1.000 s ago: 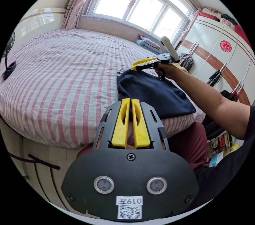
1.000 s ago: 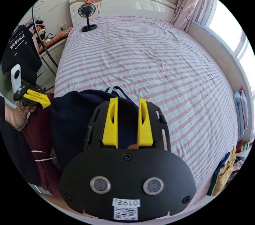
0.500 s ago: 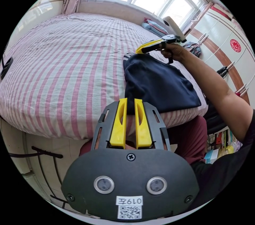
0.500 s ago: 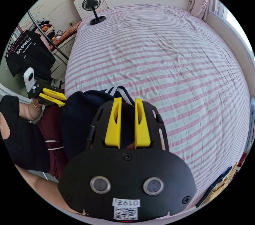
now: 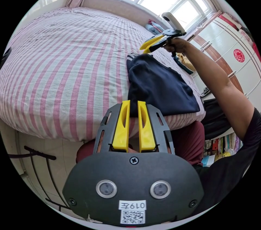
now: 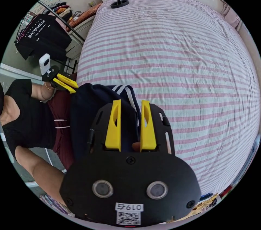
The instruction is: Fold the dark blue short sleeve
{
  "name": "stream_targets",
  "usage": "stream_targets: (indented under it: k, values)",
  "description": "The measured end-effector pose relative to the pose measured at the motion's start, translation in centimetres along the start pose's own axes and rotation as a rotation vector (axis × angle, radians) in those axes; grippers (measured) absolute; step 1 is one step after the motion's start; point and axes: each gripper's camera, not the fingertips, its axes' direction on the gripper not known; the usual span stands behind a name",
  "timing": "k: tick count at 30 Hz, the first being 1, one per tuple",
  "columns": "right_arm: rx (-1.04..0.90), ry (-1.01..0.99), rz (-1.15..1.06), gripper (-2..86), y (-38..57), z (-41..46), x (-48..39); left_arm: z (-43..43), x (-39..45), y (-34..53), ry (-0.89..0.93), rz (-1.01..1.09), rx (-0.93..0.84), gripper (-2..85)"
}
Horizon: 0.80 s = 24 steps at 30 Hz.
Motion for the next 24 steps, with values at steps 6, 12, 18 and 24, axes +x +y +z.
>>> stream_targets:
  k: [6, 12, 18, 24]
  values:
    - [-0.104, -0.039, 0.002, 10.7, -2.6, -0.3, 3.5, -0.7, -1.7, 0.1, 0.029, -0.011, -0.006, 0.8]
    - [-0.120, -0.136, -0.001, 6.1, -4.1, 0.0, 5.8, -1.2, -2.3, -0.1, 0.008, 0.000, -0.021, 0.8]
    - [-0.058, -0.140, -0.021, 2.9, -3.4, -1.5, 5.9, -1.5, -2.5, -0.2, -0.007, 0.008, -0.031, 0.8]
    - [-0.059, -0.059, -0.004, 3.7, -2.1, 0.1, 4.0, -1.7, -1.9, -0.6, -0.056, 0.031, -0.044, 0.8]
